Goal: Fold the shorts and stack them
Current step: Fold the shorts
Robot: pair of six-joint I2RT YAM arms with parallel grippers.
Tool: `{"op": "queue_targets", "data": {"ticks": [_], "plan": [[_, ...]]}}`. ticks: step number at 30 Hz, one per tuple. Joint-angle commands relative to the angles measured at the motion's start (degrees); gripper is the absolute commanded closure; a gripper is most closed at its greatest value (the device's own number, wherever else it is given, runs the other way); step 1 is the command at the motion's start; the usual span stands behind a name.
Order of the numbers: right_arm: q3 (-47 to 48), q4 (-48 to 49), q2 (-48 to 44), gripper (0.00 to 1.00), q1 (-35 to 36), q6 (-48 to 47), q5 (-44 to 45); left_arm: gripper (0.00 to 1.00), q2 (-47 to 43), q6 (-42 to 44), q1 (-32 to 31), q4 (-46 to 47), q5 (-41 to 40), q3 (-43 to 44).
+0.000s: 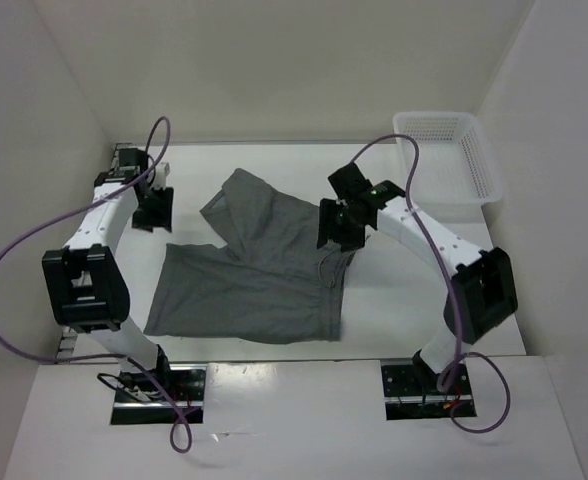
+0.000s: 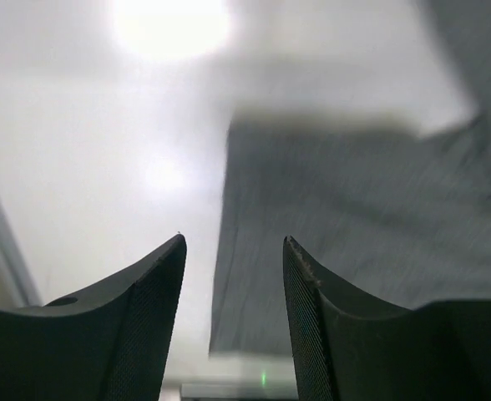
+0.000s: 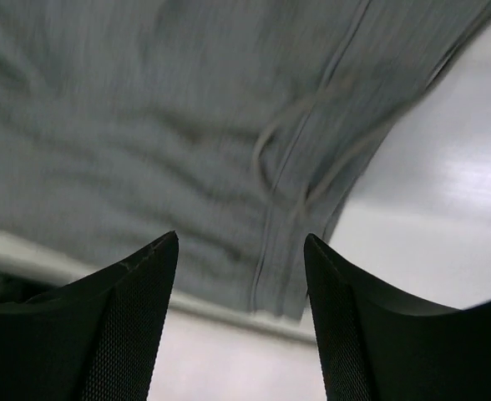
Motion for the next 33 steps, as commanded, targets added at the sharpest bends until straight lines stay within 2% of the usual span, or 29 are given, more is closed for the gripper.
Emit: {"op": "queue_targets", "data": {"ticks": [1, 3, 6, 9, 12, 15, 21, 23, 25, 27, 28, 30, 31, 33], "plan": [[6.29, 7.29, 6.11, 0.33, -5.50, -5.54, 5.48, 0.42, 6.88, 0.25, -5.93, 16.07, 4.13, 3.90], [9.97, 10.20, 11.11, 0.34, -8.49, -5.54, 7.85, 0.44, 11.88, 0.25, -9.70, 21.34, 5.54, 6.63], [13.23, 11.86, 16.83, 0.34, -11.74, -5.54, 9.88, 0.44, 18.31, 0.25, -12.78, 22.59, 6.69, 13.55], [15.17, 12.39, 21.40, 0.34, -14.55, -6.59, 12.42, 0.44, 26.21, 0.25, -14.11, 27.50, 4.24, 16.12], [17.37, 11.79, 24.31, 0.31, -15.61, -7.21, 12.43, 0.43, 30.52, 0.25, -14.11, 27.52, 3.53, 19.99], [17.99, 10.91, 27.39, 0.26, -15.61, -9.14, 9.89, 0.43, 31.69, 0.25, -14.64, 28.66, 2.04, 19.83], [8.77, 15.03, 26.08, 0.22, -15.61, -9.15, 3.66, 0.43, 31.69, 0.25, -14.64, 29.36, 2.55, 16.13], [6.57, 16.27, 26.08, 0.22, -16.14, -8.54, 2.41, 0.55, 31.69, 0.25, -14.64, 27.62, 4.48, 15.52], [5.96, 16.79, 27.66, 0.29, -16.75, -8.53, 0.66, 0.64, 31.69, 0.25, -14.64, 27.08, 5.63, 15.52], [5.95, 16.79, 28.72, 0.37, -17.28, -8.53, -0.05, 0.78, 30.64, 0.25, -14.64, 25.59, 6.25, 13.94], [5.34, 17.40, 28.72, 0.47, -17.81, -8.01, -0.05, 0.85, 30.63, 0.25, -14.64, 25.59, 6.25, 13.93], [4.72, 17.93, 28.72, 0.57, -18.43, -7.48, -0.05, 0.98, 28.70, 0.25, -14.64, 25.59, 6.25, 11.75], [4.20, 17.94, 28.72, 0.65, -19.04, -7.48, 0.56, 0.99, 27.91, 0.25, -14.64, 25.59, 6.25, 11.13], [3.58, 19.16, 27.06, 0.72, -19.04, -7.48, 1.09, 0.99, 25.63, 0.25, -13.86, 25.59, 5.72, 10.42]]}}
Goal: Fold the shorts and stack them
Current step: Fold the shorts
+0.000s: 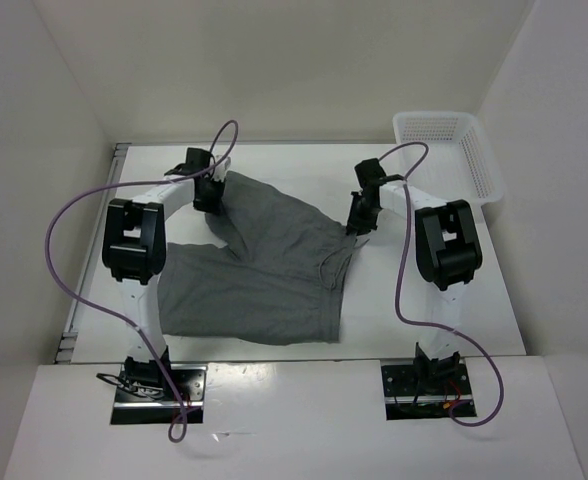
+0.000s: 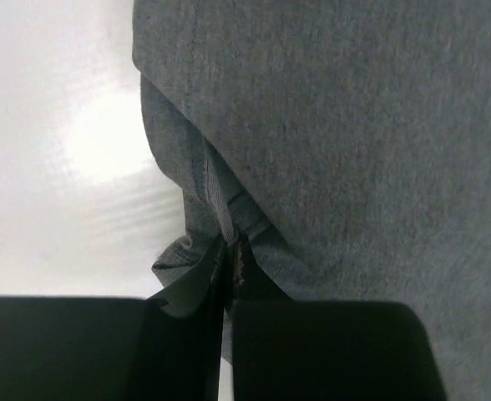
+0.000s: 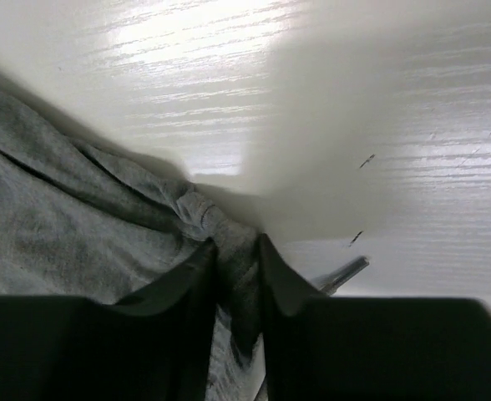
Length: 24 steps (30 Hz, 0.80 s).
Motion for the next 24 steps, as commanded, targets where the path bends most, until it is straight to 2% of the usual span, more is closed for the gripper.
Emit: {"op": "queue_targets", "data": {"ticks": [1, 4, 5, 7, 9, 15, 18, 22, 23, 24], "plan": [[-2.87, 2.56, -0.21, 0.77, -0.70, 0.15, 1.70, 0.99, -3.86, 0.19, 1.56, -3.70, 0.28, -2.26], [-2.87, 2.56, -0.21, 0.99, -1.23, 0.15, 3.54, 0.98, -8.42, 0.19, 4.89, -6.25, -0.60, -3.56], [-2.87, 2.56, -0.73, 1.00, -1.23, 0.15, 3.55, 0.98, -9.39, 0.19, 5.86, -6.26, -1.39, -4.27], [-3.40, 3.08, -0.74, 1.00, -1.23, -0.37, 3.55, 0.94, -11.59, 0.19, 8.76, -7.83, -2.00, -5.59], [-3.40, 3.69, -1.26, 1.00, -1.23, -0.38, 3.55, 0.85, -13.00, 0.19, 10.78, -8.54, -2.63, -8.31], [-3.40, 3.70, -1.26, 1.00, -1.23, -1.60, 3.55, 0.76, -17.13, 0.19, 11.41, -14.24, -2.63, -15.70], [-3.40, 3.70, -1.26, 0.99, -1.23, -2.22, 1.89, 0.67, -17.66, 0.19, 11.93, -15.56, -2.63, -17.46], [-2.79, 4.92, -1.87, 0.94, -1.23, -2.84, -1.63, 0.60, -17.67, 0.19, 12.55, -14.96, 0.09, -11.07], [-2.26, 4.93, -1.88, 0.92, -1.23, -2.84, -1.63, 0.57, -17.06, 0.19, 12.55, -14.09, 1.40, -6.70], [-2.26, 5.54, -1.88, 0.88, -1.23, -3.45, -2.24, 0.49, -16.01, 0.19, 12.55, -12.25, 2.90, -4.30]]}}
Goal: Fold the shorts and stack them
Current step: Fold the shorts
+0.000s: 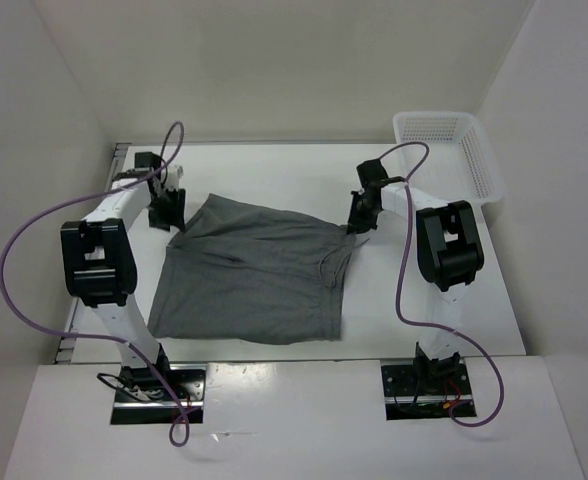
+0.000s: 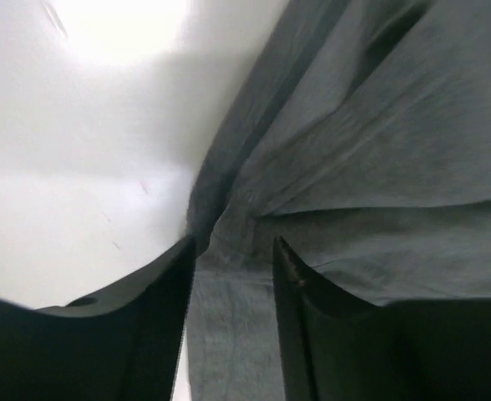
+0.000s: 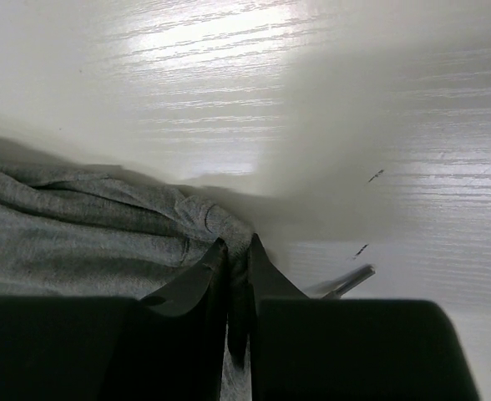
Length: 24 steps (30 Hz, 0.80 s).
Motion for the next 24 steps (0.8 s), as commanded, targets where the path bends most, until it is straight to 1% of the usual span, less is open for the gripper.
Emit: {"op": "queue_targets", "data": {"ticks": [1, 2, 3, 4, 6, 7, 8, 10, 16, 19, 24], "plan": [[-0.47, 2.33, -1.03, 0.87, -0.53, -2.32, -0.24, 0.46, 0.30, 0.10, 0.48, 4.70, 6.63, 11.23], [-0.47, 2.33, -1.03, 0.84, -0.53, -2.84, -0.76, 0.46, 1.36, 0.10, -0.65, 4.71, 7.71, 13.77], [-0.47, 2.33, -1.03, 0.80, -0.53, -3.54, -0.76, 0.46, 4.41, 0.10, -1.27, 4.71, 8.68, 16.50], [-0.47, 2.33, -1.03, 0.73, -0.53, -3.55, -1.46, 0.46, 6.10, 0.10, -1.97, 4.71, 9.21, 21.14], [-0.47, 2.33, -1.03, 0.62, -0.53, -4.16, -1.47, 0.45, 11.19, 0.10, -3.99, 4.71, 9.74, 24.77], [0.06, 2.33, -1.03, 0.54, -0.53, -4.16, -1.47, 0.45, 12.95, 0.10, -4.52, 4.71, 9.74, 27.92], [0.06, 2.33, -1.03, 0.50, -0.53, -4.68, -1.47, 0.45, 16.54, 0.10, -5.57, 3.32, 8.96, 29.60], [0.67, 1.28, -1.55, 0.44, -0.53, -5.21, -1.47, 0.45, 20.77, 0.10, -6.28, 1.29, 7.90, 33.81], [0.68, 0.22, -4.63, 0.38, -0.53, -5.83, 1.52, 0.44, 23.60, 0.10, -7.43, 0.75, 5.79, 35.16], [0.68, -0.31, -5.16, 0.38, -0.53, -5.83, 1.00, 0.44, 24.13, 0.10, -7.43, 0.15, 4.47, 34.55], [0.15, 0.22, -5.16, 0.38, -0.53, -5.83, 0.47, 0.44, 24.13, 0.10, -7.43, 0.14, 4.47, 32.26]]}}
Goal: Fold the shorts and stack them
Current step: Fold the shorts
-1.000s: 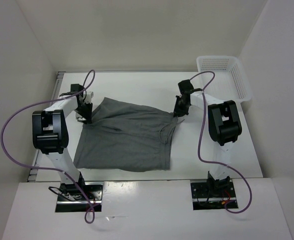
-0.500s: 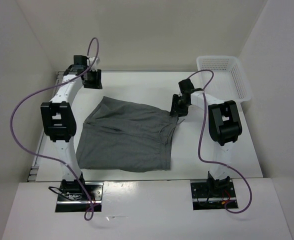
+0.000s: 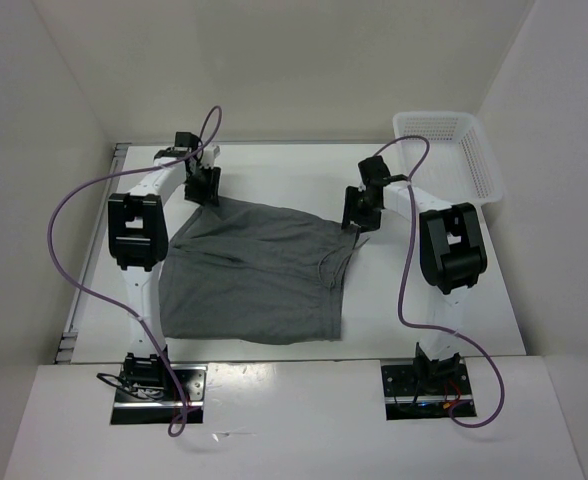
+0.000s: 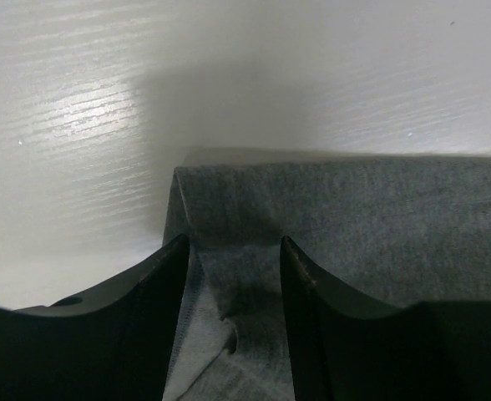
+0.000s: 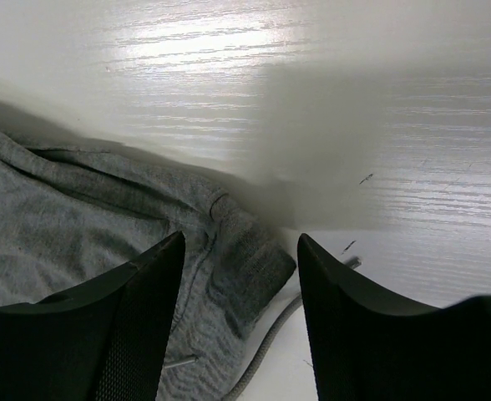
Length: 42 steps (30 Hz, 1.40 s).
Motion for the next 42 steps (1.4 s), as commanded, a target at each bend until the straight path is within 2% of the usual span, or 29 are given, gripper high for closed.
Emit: {"op": "queue_targets", "data": {"ticks": [1, 5, 10, 11, 18, 25, 29, 33, 36, 37, 42], "plan": [[0.02, -0.06, -2.54, 0.40, -0.45, -0.89, -0.12, 0.45, -1.31, 0.21, 0.31, 0.18, -0.62, -1.18], [0.55, -0.59, -1.83, 0.50, -0.45, -1.51, -1.26, 0.62, -0.69, 0.21, 0.31, 0.19, 0.86, -1.19], [-0.07, -0.59, -1.83, 0.76, -0.45, -1.51, -1.80, 0.85, -0.17, 0.21, 0.31, 1.42, 1.92, 0.39], [0.45, -0.59, -1.83, 0.84, -0.45, -1.51, -1.80, 0.91, -0.17, 0.21, 0.31, 2.20, 1.92, 1.00], [3.00, -0.59, -1.83, 1.00, -0.45, -2.03, -2.32, 0.98, -2.28, 0.21, 0.31, 4.32, 1.92, 1.53], [9.58, -2.34, -1.83, 1.00, -1.76, -3.17, -1.27, 0.98, -5.79, 0.21, 0.31, 6.78, 0.08, 6.89], [13.11, -2.35, -4.01, 1.00, -2.29, -3.79, -0.21, 0.94, -7.37, 0.21, 0.84, 6.78, 0.60, 14.26], [13.12, -0.77, -6.92, 1.00, -2.29, -4.32, -0.21, 0.91, -7.90, 0.21, 0.84, 3.01, 1.31, 16.13], [9.78, 1.69, -9.20, 1.00, -2.29, -4.32, -2.49, 0.90, -10.71, 0.21, 0.84, 2.38, 1.31, 11.84], [8.73, 2.22, -9.91, 1.00, -2.29, -4.32, -3.02, 0.90, -12.89, 0.21, 0.84, 2.38, 1.31, 7.99], [-0.06, 4.33, -18.76, 1.00, -1.15, -5.55, -3.64, 0.98, -23.78, 0.21, 0.84, -0.67, 1.31, -2.85]]}}
